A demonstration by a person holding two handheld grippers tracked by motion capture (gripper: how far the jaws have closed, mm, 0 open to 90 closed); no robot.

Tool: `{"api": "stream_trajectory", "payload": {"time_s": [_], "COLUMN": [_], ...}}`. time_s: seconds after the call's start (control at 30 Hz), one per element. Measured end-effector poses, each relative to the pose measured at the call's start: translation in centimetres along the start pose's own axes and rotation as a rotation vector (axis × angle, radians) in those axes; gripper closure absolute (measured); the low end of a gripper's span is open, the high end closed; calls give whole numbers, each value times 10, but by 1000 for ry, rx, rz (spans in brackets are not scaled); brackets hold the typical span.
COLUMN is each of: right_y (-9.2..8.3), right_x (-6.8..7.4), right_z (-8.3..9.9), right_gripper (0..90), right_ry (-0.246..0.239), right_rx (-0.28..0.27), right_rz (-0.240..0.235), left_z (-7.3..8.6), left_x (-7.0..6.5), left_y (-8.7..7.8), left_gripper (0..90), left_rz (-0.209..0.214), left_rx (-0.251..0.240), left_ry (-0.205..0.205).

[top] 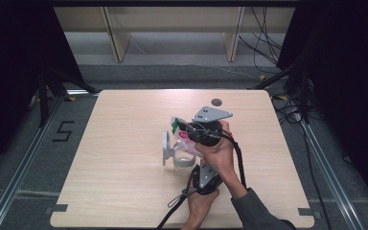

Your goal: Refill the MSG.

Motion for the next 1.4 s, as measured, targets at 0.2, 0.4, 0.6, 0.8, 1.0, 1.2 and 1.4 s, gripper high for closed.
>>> {"api": "stream_trajectory", "payload": {"time_s": [0.2,0.4,0.6,0.8,1.0,1.2,1.4], "right_y": [2,3,2,2,3,4,4], "right_x": [4,4,4,3,6,6,6], "right_z": [0,2,2,2,1,2,2], "right_gripper": [900,900,900,900,900,900,900], "right_ry": [-20,-27,-22,-31,-40,-49,-50], "right_rx": [2,22,16,17,4,12,8], "right_rz": [-2,-1,-1,2,1,1,4], "left_z": [0,1,0,0,-1,0,0], "left_x": [7,5,5,5,5,5,4], "left_y": [-5,-4,-5,-5,-5,-5,-5], "left_gripper": [828,828,828,828,828,827,826], "left_rz": [17,20,17,25,19,20,20], "left_rx": [78,75,73,68,68,70,68], "left_ry": [80,73,78,71,75,73,78]}}
Point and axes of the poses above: each handheld gripper's, and its own axes: y roughly forward along the jaws, z roughly out of its underside, x roughly to its left, the point moved 5 cm from there along y, roughly forward along the jaws, and after that the axes turned 14 degrees about -x, right-handed, at the moved point
